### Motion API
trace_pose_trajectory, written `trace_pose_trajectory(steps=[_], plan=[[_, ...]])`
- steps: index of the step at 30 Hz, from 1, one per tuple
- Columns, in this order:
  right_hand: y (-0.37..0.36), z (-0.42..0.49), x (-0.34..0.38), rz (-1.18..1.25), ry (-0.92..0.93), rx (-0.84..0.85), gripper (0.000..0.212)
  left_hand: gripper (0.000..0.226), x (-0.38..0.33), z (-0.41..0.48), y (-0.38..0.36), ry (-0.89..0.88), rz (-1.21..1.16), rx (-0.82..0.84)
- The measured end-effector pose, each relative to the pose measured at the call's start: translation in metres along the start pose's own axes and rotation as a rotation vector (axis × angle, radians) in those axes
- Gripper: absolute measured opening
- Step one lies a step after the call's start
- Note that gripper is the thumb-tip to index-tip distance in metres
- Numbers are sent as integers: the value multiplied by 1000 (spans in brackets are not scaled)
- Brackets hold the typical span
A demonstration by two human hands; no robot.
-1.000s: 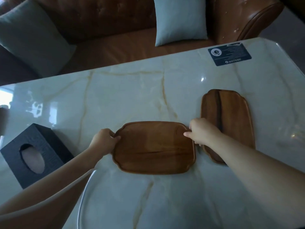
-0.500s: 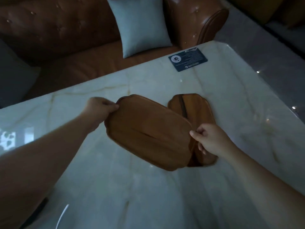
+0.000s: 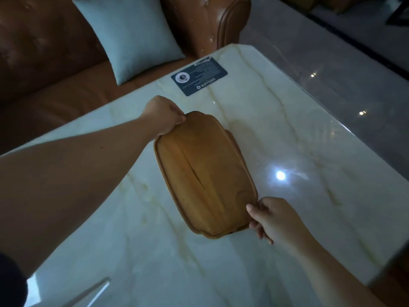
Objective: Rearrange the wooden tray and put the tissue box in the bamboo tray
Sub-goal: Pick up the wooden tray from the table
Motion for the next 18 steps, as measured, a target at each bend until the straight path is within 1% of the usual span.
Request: trace_pose_trajectory(steps=[5,8,12,18], plan=[[0,-3,-6,-181,20,22,37,13,-19,10,-24,-29,42,18],[-3,-7,-10,-211,2,38,37,16,-29,12,-39,-59,58,16],[-5,-10,-14,-244,-3,24,37,14,-31,11,-54,-91,123,17],[-8,-11,-19,-283,38,-31,37,13,-22,9,-63,-71,134,13]])
Point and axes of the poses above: each hand's wrist, its own z-axis towards the middle knuckle, its own y-axis out of the back of the hand, x = y × z, the point moved 6 cm from there along z, towards the middle knuckle, and after that the axes turned 5 degrees about z, right-handed, at the moved point
